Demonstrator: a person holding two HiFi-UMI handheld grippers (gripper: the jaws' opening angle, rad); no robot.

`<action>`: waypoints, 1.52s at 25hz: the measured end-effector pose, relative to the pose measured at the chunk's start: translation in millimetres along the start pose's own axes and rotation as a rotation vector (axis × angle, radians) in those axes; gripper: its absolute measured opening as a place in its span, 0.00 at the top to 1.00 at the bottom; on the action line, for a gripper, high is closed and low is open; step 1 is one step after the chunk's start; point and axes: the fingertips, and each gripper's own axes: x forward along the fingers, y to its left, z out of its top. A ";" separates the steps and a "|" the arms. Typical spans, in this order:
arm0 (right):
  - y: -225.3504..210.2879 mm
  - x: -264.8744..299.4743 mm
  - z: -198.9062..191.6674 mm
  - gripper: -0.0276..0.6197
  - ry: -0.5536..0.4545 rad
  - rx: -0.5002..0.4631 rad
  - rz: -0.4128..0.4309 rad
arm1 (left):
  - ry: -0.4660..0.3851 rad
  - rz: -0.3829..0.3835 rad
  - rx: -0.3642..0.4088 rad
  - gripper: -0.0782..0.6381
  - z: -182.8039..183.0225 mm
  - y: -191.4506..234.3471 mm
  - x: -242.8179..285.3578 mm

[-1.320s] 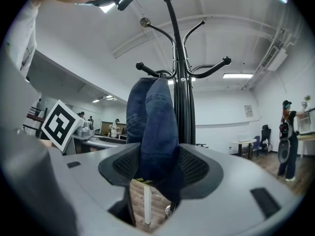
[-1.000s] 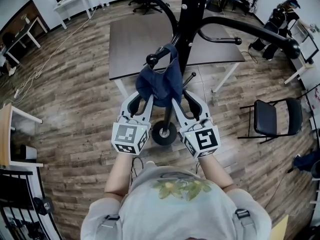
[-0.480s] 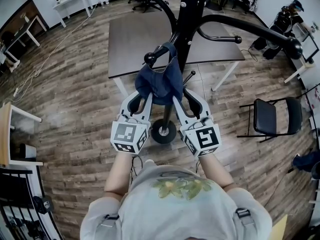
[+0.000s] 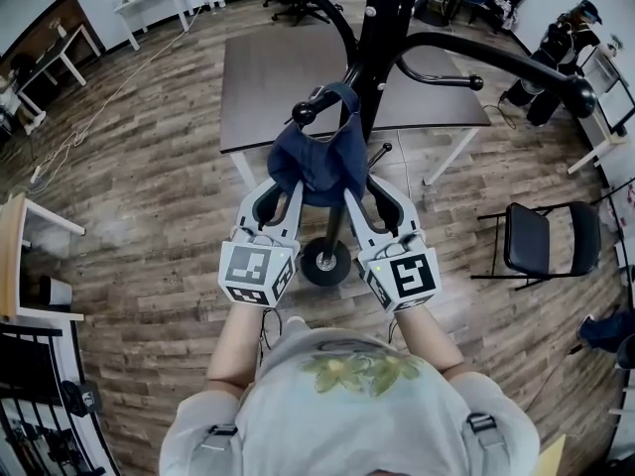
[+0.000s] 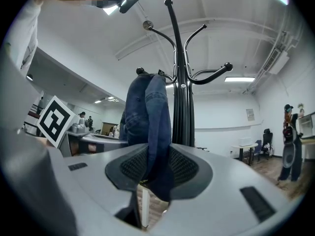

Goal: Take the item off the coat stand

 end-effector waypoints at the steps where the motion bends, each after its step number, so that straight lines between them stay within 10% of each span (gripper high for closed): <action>1: 0.9 0.3 1.7 0.76 -0.003 -0.003 0.003 | -0.003 0.003 0.001 0.79 1.1 0.5 -0.8; 38: 38.3 -26.9 26.3 0.76 -0.061 -0.018 0.097 | -0.042 0.109 -0.014 0.79 11.4 -13.0 -59.2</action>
